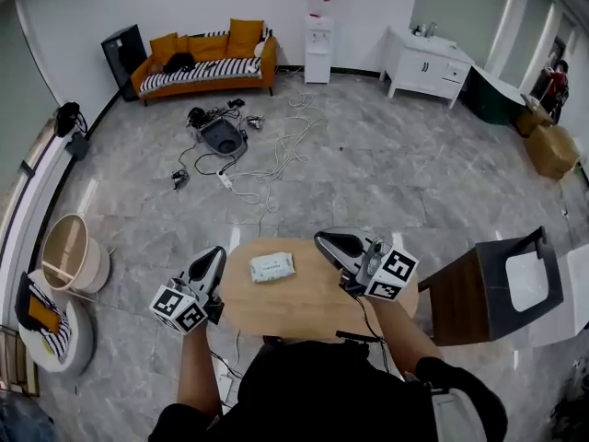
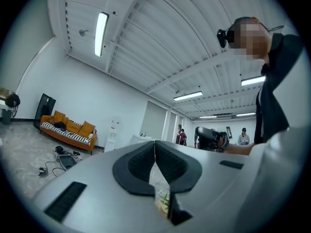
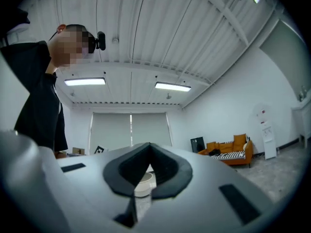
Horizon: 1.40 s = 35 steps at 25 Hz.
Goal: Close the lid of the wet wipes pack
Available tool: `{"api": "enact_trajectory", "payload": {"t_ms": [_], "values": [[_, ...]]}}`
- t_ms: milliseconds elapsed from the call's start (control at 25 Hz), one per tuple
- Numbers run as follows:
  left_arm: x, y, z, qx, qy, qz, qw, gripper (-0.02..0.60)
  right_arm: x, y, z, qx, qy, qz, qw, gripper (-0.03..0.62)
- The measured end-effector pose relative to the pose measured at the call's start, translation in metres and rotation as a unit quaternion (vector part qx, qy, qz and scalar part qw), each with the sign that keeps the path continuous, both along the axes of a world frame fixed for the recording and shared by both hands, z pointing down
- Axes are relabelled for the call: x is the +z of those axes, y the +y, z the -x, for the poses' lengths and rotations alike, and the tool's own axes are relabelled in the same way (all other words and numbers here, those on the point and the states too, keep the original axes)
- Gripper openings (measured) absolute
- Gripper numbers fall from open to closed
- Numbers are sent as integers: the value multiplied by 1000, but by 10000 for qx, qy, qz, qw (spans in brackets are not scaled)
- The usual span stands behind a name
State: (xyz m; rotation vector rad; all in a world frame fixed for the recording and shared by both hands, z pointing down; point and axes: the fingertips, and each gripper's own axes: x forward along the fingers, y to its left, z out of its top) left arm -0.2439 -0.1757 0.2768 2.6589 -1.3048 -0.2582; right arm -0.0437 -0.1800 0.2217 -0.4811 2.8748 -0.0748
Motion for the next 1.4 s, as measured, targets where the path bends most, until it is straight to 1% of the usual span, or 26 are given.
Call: {"api": "enact_trajectory", "payload": {"t_ms": [160, 280, 440, 600, 720, 880, 1080, 1280, 1400], "values": [[-7, 49, -56, 19, 156, -157, 9998, 17, 8, 57, -37, -428, -110, -4, 9990, 11], [-3, 87, -95, 69, 180, -115, 9997, 17, 15, 87, -69, -554, -252, 73, 9981, 11], [4, 145, -131, 162, 212, 83, 9996, 17, 22, 127, -100, -626, -466, 236, 9967, 11], [4, 186, -159, 267, 172, 141, 9994, 17, 28, 167, -118, -723, -590, 357, 9950, 11], [-2, 209, -174, 432, 220, 52, 9988, 17, 26, 199, -127, -706, -591, 350, 9951, 11], [-5, 247, -190, 690, 318, -77, 9971, 17, 21, 249, -139, -558, -546, 290, 9965, 11], [-7, 328, -203, 898, 468, -277, 9945, 17, 19, 337, -140, -478, -453, 249, 9975, 11], [9, 409, -212, 1000, 496, -193, 9936, 17, 28, 416, -136, -487, -342, 321, 9977, 11], [17, 446, -215, 994, 646, -114, 9929, 17, 31, 451, -132, -589, -285, 397, 9971, 11]]}}
